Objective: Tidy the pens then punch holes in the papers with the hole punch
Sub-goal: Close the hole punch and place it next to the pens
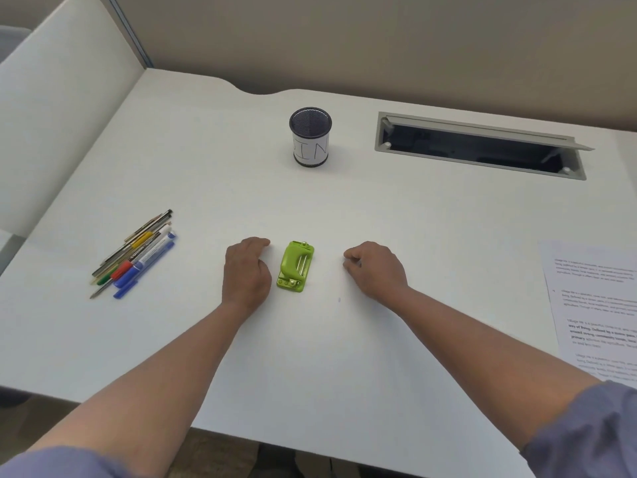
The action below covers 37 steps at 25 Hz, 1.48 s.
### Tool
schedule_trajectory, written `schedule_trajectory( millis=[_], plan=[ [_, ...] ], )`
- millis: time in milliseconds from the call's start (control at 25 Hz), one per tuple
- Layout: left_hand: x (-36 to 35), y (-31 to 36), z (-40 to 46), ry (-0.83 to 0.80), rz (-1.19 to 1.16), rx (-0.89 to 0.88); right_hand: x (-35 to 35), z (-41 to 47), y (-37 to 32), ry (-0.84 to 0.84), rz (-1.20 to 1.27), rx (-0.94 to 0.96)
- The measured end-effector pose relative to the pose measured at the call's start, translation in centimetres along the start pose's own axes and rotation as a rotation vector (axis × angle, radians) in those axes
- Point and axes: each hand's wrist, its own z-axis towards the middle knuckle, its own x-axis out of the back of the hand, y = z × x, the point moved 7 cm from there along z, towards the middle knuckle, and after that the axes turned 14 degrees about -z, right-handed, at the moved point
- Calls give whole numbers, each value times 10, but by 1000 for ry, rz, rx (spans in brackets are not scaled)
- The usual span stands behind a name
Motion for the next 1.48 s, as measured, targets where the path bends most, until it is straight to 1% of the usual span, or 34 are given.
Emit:
schedule_trajectory(
  millis=[40,120,320,560,720,760,840,960,1040,1120,1200,1360,1480],
  plan=[
    [-2,-2,1,-13,72,-59,0,1,0,5,-13,3],
    [-6,-2,8,-27,162,-123,0,3,-1,17,-50,22],
    [-10,-1,27,-51,208,-202,6,10,-16,21,-183,141],
    [-11,-1,29,-61,227,-187,1,20,-23,10,-341,228],
    [-14,-4,29,-102,273,-167,-4,21,-22,-13,-342,261],
    [-16,-4,29,-116,291,-160,-4,24,-20,-38,-295,253],
    [-18,-5,30,-149,324,-141,0,33,-12,-125,-87,177],
    [-20,-7,31,-172,347,-119,5,43,5,-279,377,-44],
    [-20,-8,32,-169,347,-108,14,50,7,-303,639,-145],
    [-20,-9,33,-171,350,-99,35,65,1,-247,805,-187],
    [-20,-11,34,-175,354,-84,67,88,-9,-126,851,-172],
    [-21,-14,35,-185,374,-68,131,134,-33,151,719,-61],
    [-22,-16,36,-180,384,-71,152,168,-49,228,617,1]
  ],
)
